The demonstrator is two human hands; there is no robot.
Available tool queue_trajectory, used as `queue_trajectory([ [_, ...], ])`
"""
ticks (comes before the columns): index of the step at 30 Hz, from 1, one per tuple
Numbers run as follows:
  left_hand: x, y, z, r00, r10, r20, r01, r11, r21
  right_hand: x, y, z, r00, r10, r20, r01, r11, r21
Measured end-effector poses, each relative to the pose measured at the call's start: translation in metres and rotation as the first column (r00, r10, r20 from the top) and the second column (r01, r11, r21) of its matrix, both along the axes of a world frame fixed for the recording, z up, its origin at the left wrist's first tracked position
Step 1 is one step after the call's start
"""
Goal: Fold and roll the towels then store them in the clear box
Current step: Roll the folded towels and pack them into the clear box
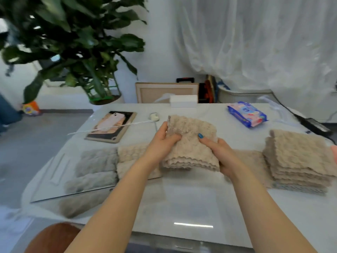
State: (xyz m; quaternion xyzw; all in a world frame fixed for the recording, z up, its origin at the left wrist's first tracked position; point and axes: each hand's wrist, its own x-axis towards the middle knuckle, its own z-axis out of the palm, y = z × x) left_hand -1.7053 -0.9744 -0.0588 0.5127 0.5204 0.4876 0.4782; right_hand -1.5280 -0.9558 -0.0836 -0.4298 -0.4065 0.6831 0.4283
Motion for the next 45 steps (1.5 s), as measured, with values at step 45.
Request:
queue_trajectory([
  [45, -0.204, 0.008, -0.077, 0.265, -0.565, -0.781, 0.081, 0.821, -0.566, -0.22, 0.049, -0.036, -0.551, -0.012, 0.834, -0.81, 0.248, -0.532],
])
